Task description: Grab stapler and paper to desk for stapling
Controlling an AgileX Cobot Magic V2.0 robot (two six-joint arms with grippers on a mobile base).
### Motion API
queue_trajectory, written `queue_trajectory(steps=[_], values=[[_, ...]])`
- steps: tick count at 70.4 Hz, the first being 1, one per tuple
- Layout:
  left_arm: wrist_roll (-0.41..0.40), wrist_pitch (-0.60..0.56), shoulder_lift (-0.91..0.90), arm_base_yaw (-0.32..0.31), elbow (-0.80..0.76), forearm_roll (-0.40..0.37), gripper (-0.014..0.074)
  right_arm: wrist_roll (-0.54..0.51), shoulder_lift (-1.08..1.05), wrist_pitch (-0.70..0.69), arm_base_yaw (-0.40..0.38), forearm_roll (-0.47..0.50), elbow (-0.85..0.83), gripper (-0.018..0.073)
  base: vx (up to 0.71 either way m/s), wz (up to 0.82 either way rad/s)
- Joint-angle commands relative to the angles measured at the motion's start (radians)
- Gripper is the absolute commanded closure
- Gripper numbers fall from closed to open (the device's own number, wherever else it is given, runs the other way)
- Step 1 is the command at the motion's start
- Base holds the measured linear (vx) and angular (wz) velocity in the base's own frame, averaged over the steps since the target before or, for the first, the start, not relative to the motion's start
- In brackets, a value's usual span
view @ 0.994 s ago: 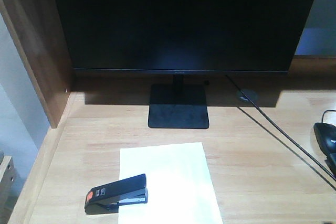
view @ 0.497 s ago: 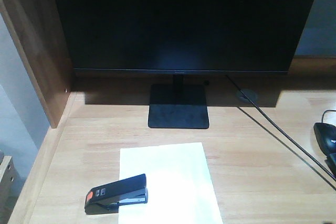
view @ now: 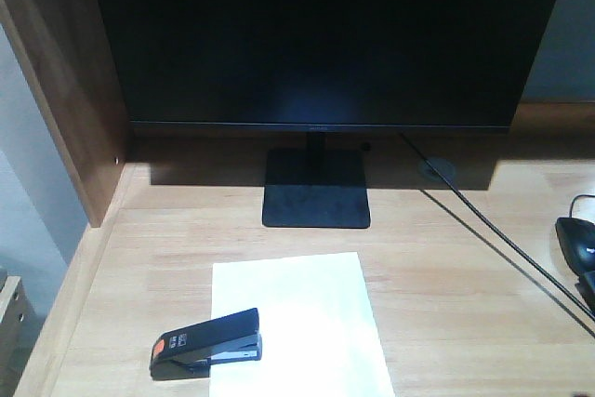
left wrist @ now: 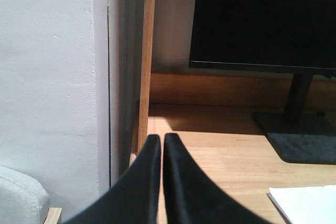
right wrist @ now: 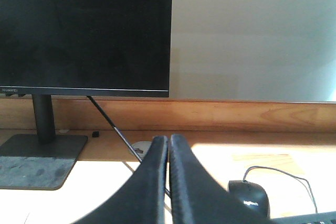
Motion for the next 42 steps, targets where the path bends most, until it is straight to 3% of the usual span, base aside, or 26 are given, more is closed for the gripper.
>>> queue_trajectory(steps=[1,42], values=[[-0.002,-0.075,-0.015,0.001,0.010,-0.009,0.0603,-0.003,-0.009,-0.069,-0.006,-0.008,0.003,0.0569,0.00,0.00],[-0.002,-0.075,-0.015,0.001,0.010,-0.009,0.0603,-0.003,-0.009,-0.069,-0.006,-0.008,0.003,0.0569,0.00,0.00]])
